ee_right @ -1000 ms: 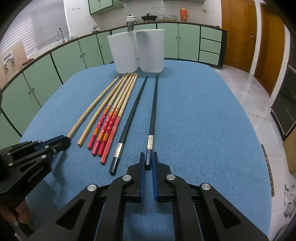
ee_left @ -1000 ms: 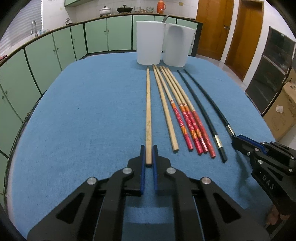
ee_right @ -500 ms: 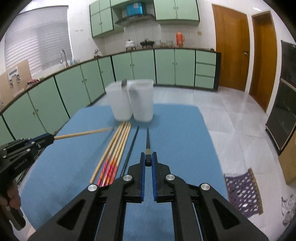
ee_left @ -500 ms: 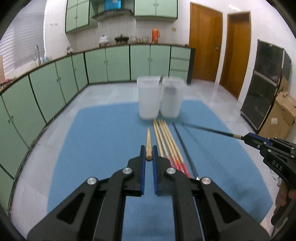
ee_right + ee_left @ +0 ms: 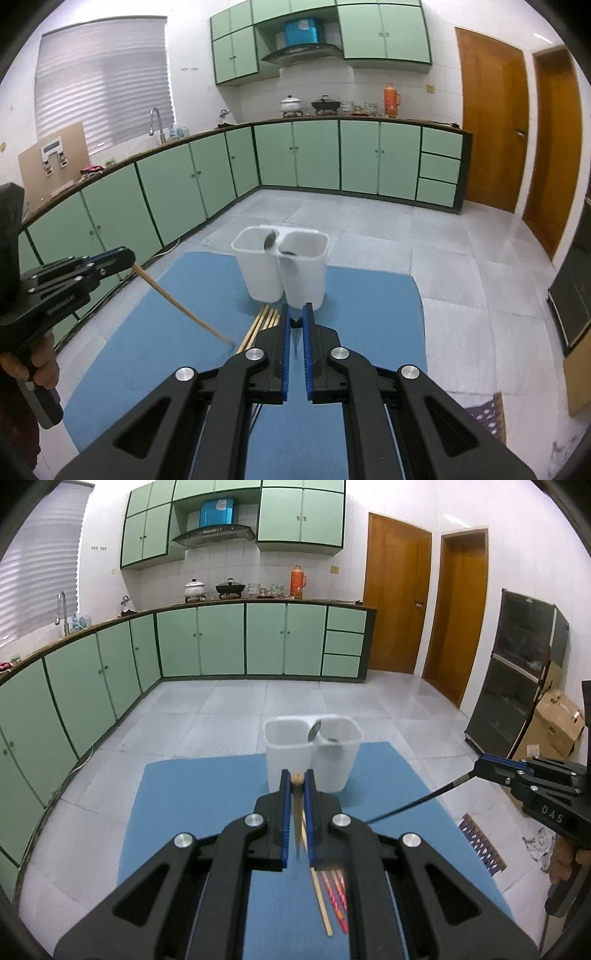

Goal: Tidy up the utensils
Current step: 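Lift the black chopstick into the holder with the right tool while the left inserts the wooden one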

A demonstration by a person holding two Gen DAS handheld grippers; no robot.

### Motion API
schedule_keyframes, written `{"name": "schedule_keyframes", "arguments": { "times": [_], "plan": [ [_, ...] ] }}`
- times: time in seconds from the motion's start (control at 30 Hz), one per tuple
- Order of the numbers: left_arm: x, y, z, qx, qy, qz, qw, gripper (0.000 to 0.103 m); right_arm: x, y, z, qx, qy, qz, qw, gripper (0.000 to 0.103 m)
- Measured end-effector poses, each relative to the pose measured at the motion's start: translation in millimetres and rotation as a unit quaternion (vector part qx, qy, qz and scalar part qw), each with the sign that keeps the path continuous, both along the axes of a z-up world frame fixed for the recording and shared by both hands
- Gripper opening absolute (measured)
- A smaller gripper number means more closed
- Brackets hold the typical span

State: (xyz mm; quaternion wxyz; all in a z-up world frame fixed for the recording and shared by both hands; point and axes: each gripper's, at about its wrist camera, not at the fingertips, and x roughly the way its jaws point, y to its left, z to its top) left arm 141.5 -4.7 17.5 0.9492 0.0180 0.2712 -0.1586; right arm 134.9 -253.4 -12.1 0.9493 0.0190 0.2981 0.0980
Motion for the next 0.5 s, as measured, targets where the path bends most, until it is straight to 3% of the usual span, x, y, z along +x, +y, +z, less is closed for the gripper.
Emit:
{"name": "schedule_keyframes", "arguments": {
  "times": [0.3, 0.5],
  "plan": [
    [17, 6, 27, -0.013, -0.016, -0.011, 0.9997, 0.006, 28, -1, 32, -0.014, 0.002, 0.033, 0.999, 0.006],
    [28, 3, 52, -0.023, -0.039, -0.017, 0.9988, 0.006, 41, -1, 69, -0.016, -0.023, 0.049, 0.998, 0.006]
  ]
}}
